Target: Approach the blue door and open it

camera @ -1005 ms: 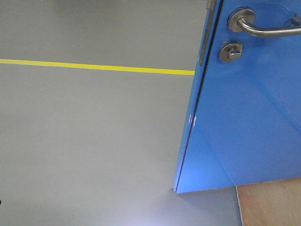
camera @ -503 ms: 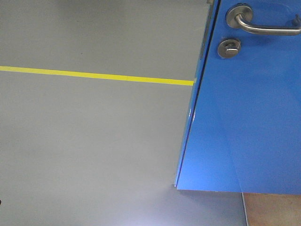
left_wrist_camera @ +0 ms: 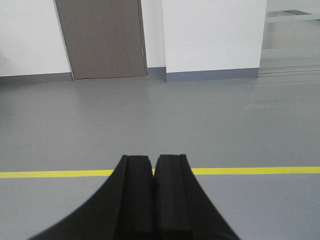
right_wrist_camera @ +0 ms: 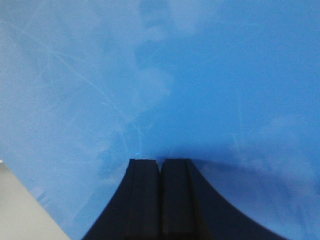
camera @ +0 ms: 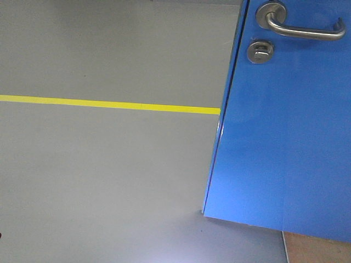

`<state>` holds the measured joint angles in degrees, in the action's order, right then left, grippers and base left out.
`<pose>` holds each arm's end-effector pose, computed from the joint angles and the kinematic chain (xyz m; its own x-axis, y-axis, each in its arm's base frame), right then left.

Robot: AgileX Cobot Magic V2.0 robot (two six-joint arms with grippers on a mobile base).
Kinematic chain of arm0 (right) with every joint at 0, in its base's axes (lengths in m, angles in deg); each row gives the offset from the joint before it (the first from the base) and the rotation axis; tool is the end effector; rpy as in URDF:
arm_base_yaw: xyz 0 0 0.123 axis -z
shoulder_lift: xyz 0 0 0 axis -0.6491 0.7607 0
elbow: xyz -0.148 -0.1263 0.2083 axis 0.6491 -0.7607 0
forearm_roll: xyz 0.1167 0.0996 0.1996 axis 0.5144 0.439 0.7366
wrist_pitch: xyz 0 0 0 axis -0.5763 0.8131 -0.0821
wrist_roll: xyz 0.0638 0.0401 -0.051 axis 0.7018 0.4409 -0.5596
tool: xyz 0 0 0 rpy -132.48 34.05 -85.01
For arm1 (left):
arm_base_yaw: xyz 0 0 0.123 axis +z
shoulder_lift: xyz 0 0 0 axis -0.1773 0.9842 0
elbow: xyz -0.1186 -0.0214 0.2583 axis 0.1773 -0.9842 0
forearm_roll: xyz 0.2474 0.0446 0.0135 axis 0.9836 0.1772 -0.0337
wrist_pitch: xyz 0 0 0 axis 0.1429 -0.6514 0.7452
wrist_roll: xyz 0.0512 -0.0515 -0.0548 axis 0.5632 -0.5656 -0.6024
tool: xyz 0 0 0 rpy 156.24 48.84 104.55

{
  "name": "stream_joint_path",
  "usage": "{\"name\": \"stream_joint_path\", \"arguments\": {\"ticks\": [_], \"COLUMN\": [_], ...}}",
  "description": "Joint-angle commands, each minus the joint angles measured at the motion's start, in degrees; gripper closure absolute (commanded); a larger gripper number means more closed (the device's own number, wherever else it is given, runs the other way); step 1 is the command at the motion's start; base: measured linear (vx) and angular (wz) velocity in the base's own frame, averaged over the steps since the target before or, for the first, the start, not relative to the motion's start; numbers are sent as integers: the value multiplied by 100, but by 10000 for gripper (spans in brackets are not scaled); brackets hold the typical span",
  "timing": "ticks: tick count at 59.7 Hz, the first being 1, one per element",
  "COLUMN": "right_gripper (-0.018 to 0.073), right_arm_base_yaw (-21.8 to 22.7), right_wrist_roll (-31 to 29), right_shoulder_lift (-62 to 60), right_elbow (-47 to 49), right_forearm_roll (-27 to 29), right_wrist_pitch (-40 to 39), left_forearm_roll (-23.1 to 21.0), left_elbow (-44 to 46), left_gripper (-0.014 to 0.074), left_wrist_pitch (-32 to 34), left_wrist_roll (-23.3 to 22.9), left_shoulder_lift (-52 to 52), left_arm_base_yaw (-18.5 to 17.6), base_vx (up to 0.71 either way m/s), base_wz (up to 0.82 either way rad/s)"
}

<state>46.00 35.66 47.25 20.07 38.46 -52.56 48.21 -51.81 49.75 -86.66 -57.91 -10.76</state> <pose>0.3368 -0.0092 0.5066 -0.1446 0.3773 -0.9147 -0.1141 0.9119 0.3942 0.0558 -0.0006 0.1859 -0.1350 0.0318 -0.9903 0.0138 0.9994 0.0303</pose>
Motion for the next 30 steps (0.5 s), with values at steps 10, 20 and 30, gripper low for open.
{"name": "stream_joint_path", "arguments": {"ticks": [10,20,30], "right_gripper": [567,567,567], "right_arm_base_yaw": [21,21,21], "right_wrist_roll": [-57,-57,-57], "right_shoulder_lift": [-157,-157,-157], "right_elbow": [162,162,162], "right_forearm_roll": [32,32,32], "right_wrist_pitch": [-421,-415,-415], "left_forearm_roll": [0,0,0], "left_elbow": [-34,-34,-34], "left_gripper": [526,526,526], "left_wrist_pitch": [481,481,481], "left_wrist_roll": [-18,-18,-18], "left_shoulder_lift": [-79,-79,-79], "left_arm_base_yaw": [-39,-39,-44], "base_vx": [22,12,0], "base_wz": [-8,-9,-5]}}
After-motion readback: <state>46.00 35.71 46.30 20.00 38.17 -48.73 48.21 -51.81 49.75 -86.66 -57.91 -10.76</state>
